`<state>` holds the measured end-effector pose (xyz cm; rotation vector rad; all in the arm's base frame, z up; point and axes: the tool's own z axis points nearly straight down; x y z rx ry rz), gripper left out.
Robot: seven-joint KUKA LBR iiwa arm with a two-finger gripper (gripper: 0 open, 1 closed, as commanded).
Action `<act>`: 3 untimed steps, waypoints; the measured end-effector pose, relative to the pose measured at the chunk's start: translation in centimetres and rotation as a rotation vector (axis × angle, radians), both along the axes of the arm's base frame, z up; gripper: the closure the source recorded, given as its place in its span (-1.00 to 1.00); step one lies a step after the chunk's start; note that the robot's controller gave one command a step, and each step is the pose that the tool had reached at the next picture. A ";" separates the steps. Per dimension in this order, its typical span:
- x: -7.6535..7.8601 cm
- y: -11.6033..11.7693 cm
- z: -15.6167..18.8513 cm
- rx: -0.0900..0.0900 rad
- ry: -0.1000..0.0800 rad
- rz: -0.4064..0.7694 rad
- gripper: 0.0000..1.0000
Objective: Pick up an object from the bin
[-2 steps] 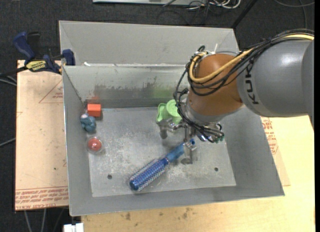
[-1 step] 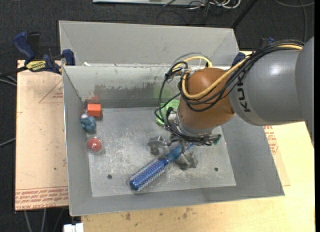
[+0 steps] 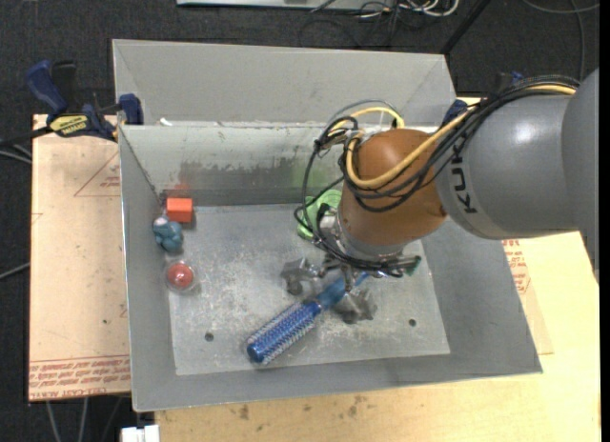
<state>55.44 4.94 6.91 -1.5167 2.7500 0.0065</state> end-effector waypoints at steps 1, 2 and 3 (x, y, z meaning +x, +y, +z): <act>0.0 0.0 0.0 0.000 -0.001 0.000 1.00; 0.2 0.0 9.9 -0.002 -0.010 -0.003 1.00; 0.3 0.1 12.6 -0.002 -0.006 -0.007 1.00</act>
Offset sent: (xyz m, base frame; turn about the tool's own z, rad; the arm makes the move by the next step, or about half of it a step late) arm 0.0000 0.0000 0.0000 0.0000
